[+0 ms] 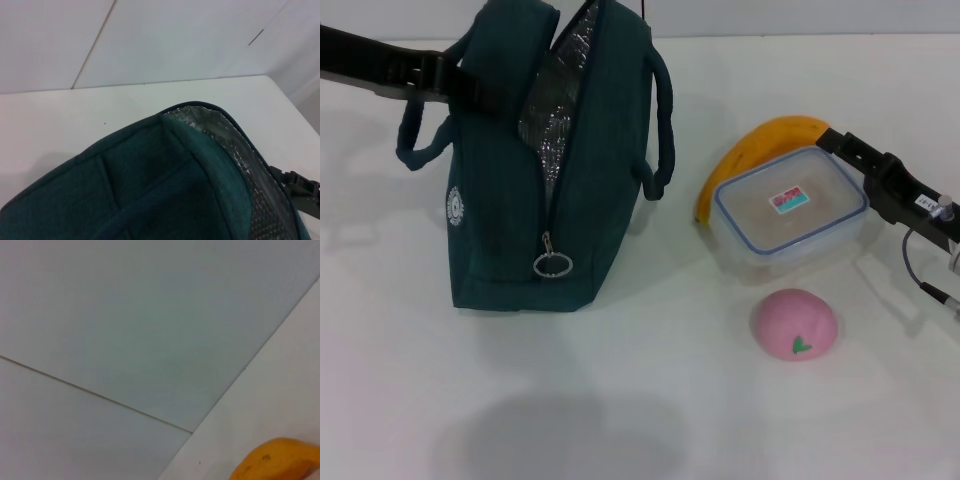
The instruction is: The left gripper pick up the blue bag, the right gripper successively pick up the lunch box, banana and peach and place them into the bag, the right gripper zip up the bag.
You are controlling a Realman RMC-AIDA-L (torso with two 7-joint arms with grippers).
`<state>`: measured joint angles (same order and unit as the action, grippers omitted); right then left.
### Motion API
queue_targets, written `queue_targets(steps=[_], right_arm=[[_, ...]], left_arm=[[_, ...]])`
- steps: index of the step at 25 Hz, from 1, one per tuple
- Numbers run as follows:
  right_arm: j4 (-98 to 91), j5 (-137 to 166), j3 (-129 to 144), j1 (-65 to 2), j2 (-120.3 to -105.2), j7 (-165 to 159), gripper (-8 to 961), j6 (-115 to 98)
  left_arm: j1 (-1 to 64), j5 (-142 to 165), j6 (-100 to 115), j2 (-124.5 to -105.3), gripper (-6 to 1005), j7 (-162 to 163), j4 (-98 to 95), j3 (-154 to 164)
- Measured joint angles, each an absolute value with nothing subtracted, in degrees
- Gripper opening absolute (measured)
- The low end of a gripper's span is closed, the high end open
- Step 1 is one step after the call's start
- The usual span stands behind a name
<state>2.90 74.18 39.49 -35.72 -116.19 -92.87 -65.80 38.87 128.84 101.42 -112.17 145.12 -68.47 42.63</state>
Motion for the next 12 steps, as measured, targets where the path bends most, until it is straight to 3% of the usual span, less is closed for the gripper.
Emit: queue_targets(steps=[12], right_arm=[[3.63, 75.93, 40.17, -35.23, -116.19, -95.63, 770, -66.69]], left_arm=[[38.48, 128.84, 101.48, -112.23, 35, 145.02, -68.46, 42.63]])
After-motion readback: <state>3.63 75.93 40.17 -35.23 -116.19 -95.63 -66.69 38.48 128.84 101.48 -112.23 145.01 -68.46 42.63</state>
